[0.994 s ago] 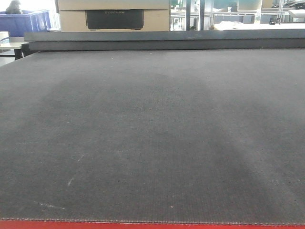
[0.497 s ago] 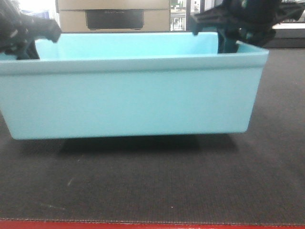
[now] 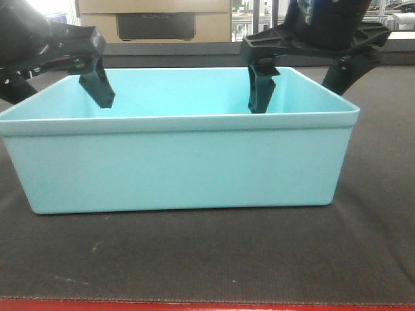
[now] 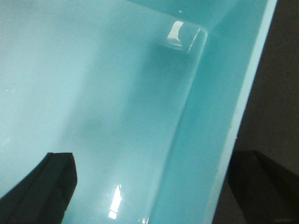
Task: Fetch blue bin and place on conveyor start
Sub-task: 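Open both grippers and lift them off the bin's rims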
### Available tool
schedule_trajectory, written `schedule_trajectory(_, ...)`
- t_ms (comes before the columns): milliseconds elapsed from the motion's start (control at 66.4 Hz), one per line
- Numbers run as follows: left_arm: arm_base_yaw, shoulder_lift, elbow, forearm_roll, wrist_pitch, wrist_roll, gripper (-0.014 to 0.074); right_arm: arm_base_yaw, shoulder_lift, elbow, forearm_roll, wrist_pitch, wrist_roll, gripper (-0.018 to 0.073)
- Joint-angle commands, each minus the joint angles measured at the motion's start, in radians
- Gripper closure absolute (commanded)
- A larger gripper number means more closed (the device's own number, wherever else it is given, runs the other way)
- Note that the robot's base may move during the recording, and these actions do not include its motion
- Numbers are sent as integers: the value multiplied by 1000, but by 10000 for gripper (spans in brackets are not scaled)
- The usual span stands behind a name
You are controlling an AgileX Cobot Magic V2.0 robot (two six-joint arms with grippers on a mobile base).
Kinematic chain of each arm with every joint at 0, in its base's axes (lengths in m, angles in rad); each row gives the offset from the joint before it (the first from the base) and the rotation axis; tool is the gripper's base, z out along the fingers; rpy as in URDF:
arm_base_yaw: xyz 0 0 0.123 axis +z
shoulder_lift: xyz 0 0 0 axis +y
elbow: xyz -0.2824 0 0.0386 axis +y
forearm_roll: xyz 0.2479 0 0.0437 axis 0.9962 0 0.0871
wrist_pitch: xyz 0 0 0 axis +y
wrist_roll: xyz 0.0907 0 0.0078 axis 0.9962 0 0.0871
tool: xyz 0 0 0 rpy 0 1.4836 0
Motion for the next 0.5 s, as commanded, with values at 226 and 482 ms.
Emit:
schedule_trajectory(226, 63, -219, -9, 3, 52, 8, 294, -47, -201, -7, -1, -8, 1, 99)
schedule_trajectory(482, 247, -310, -1, 72, 143, 48, 707, -210, -356, 28, -15, 5, 1, 648)
